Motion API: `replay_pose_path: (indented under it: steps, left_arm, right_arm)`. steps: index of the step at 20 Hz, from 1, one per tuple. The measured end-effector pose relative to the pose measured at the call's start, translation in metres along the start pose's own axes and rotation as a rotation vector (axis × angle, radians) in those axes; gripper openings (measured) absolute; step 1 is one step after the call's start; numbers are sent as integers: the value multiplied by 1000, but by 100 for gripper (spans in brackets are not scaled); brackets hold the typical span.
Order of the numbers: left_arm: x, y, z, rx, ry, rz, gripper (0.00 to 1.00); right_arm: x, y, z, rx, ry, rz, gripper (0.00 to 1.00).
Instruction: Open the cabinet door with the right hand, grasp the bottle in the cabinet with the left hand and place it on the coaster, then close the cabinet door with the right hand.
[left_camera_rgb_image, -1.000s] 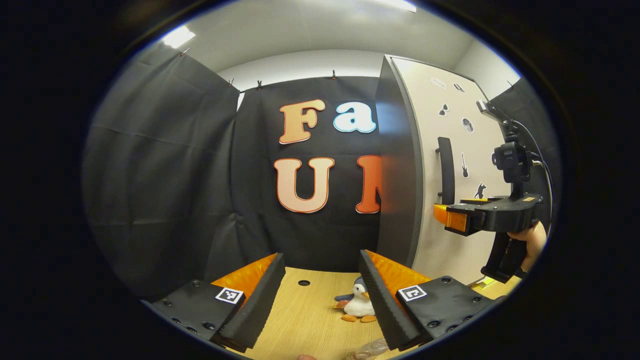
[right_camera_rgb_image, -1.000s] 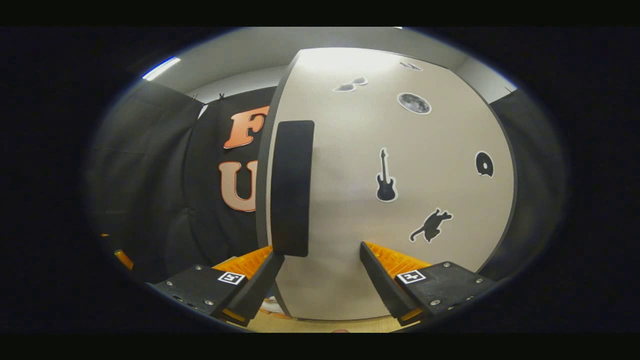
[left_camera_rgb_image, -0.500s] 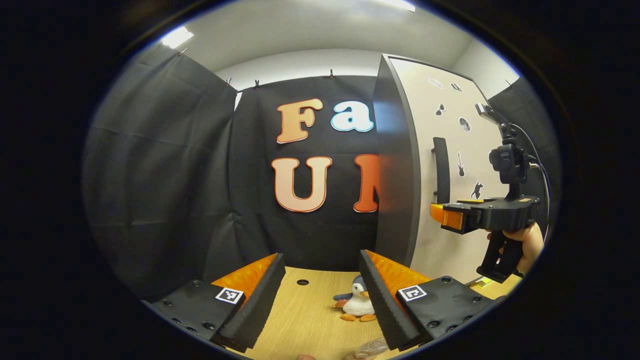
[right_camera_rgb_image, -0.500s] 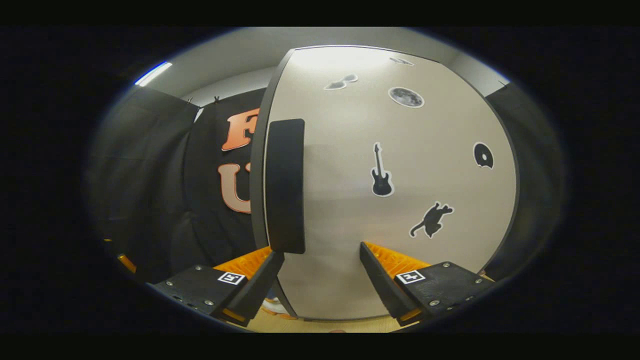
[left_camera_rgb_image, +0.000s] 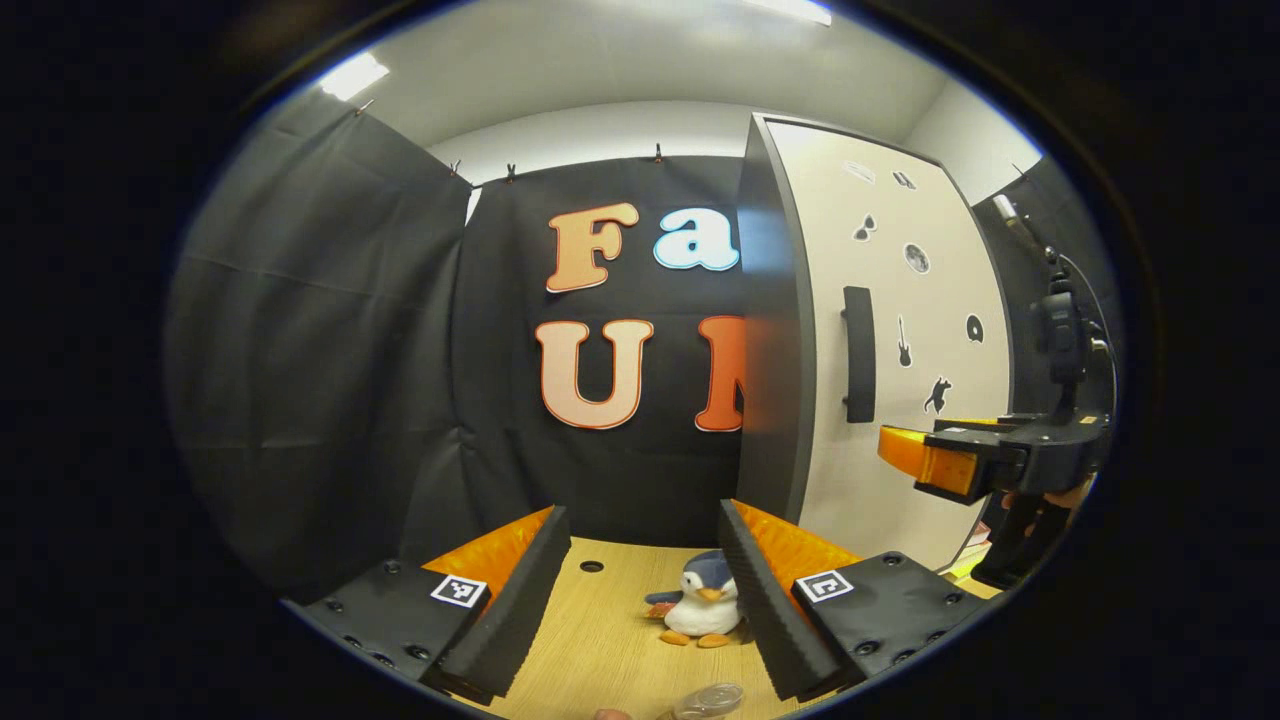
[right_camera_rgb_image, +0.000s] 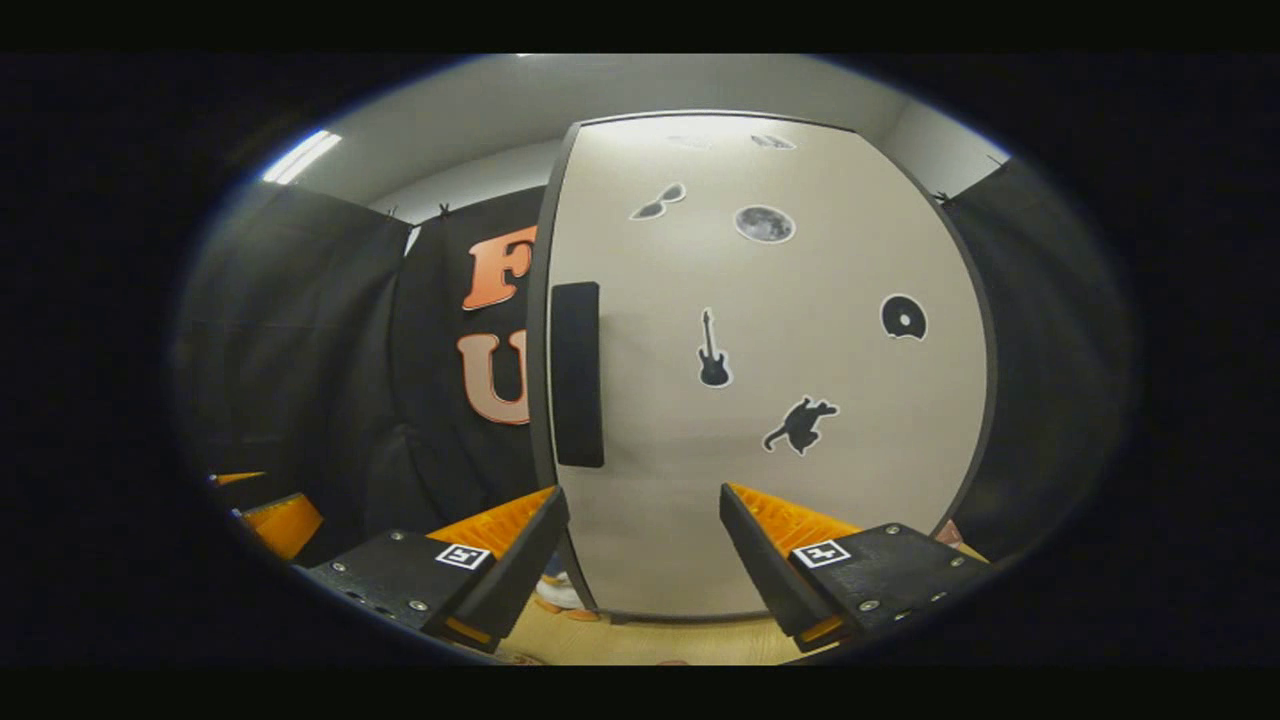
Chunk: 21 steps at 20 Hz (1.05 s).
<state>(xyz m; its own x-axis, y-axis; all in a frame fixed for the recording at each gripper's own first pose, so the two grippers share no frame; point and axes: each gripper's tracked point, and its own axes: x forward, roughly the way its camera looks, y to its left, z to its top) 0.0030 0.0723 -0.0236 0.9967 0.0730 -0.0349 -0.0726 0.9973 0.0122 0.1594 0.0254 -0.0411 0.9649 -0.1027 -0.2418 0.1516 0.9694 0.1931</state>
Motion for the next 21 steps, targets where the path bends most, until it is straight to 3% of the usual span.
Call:
replay_pose_path:
  steps: [7,12,21]
  left_arm:
    - [-23,-34,6,-10,-2,12,96]
    - [-41,-54,9,-28,2,15,96]
    - [-49,-63,19,-10,-14,-26,96]
  right_arm:
    - [-75,-29,6,6,-30,12,94]
    - [-108,-66,-6,-82,-14,-44,94]
    - [-150,-97,-4,-114,-48,-136,94]
